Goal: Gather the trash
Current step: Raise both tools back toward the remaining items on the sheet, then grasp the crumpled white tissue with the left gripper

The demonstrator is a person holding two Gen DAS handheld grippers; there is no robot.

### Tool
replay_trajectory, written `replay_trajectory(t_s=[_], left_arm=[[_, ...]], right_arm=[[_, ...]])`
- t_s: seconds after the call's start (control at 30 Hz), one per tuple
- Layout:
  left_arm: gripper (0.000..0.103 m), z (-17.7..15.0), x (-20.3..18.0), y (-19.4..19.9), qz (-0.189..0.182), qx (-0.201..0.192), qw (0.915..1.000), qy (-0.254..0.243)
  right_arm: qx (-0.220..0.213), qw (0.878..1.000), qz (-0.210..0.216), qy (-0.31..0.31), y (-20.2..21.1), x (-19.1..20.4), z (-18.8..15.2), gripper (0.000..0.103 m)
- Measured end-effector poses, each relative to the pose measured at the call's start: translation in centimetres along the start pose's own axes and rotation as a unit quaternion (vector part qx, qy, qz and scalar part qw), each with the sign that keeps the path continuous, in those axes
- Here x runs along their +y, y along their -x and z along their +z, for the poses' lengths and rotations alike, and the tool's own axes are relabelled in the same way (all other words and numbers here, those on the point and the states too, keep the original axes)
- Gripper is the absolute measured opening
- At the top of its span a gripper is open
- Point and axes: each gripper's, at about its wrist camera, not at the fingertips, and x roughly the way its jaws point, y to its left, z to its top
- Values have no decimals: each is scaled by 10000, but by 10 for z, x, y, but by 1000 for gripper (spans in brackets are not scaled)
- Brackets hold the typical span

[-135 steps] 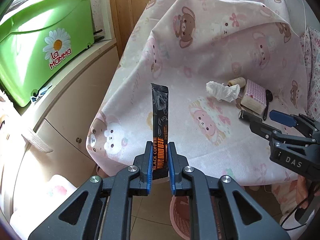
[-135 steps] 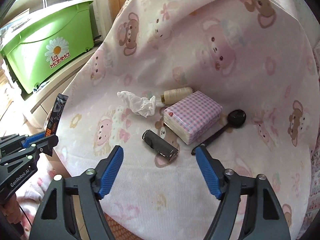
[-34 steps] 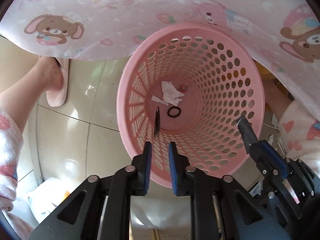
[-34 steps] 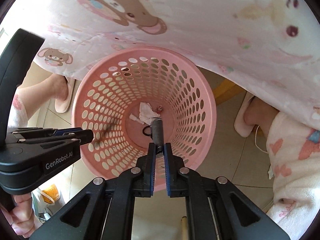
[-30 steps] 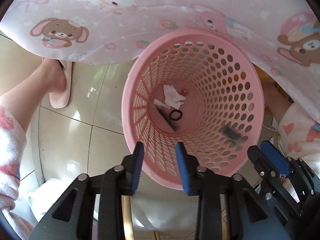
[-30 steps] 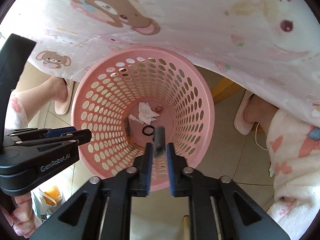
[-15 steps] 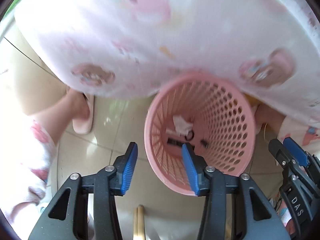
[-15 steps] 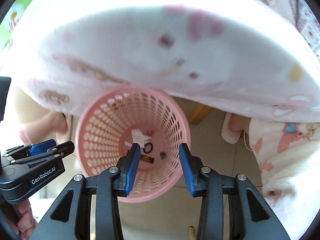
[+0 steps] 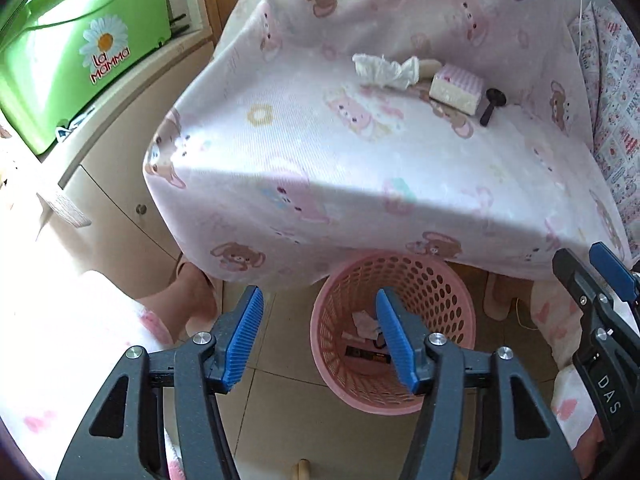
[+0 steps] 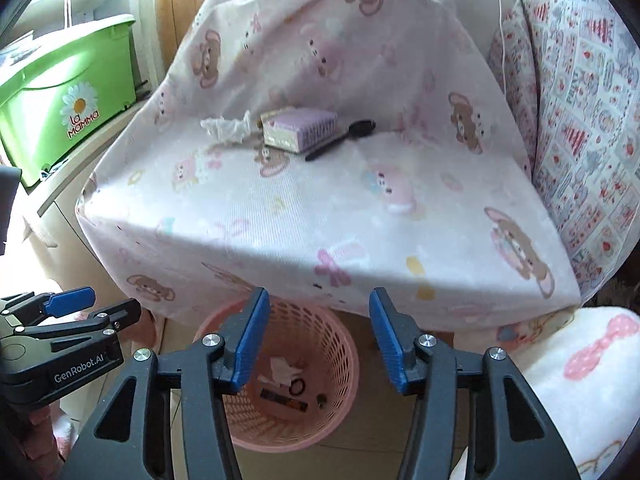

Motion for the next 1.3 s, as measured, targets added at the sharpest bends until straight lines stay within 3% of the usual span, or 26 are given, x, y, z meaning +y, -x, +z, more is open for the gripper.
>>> replay_trajectory(t_s=[0.17, 0.3, 0.47, 0.57, 0.77, 1.0, 1.07, 1.2, 1.3], left_arm=[[65, 34, 5, 27, -95, -462, 9988, 96], [73, 72, -1, 45, 105, -970, 9952, -81], [73, 121, 1, 69, -218, -1346, 9904, 211], [75, 140, -12, 71, 0, -1485, 9889, -65], [75, 134, -19, 30, -72, -943, 9953, -193], [73, 113, -24, -16, -250, -513, 9977, -359], [72, 119, -26, -27, -310, -473, 9978, -359], [70, 144, -29, -47, -777, -272, 9966, -66], [61, 161, -34, -65, -952, -37, 9954, 132]], right_arm=[[-414, 9991, 32, 87, 14, -2, 32, 60], [-781, 9969, -28, 82, 20, -12, 71, 65], [-1160, 9932, -5, -22, 20, -30, 126, 66], [-1297, 9916, -15, -21, 15, -36, 149, 68], [-1133, 9935, 67, 19, -15, -44, 147, 73], [-384, 9992, -44, -142, -69, -63, 118, 73], [-225, 9997, -76, -105, -78, -65, 115, 73], [-170, 9996, -41, -214, -85, -70, 113, 73], [-184, 9996, -122, -185, -88, -71, 112, 73]])
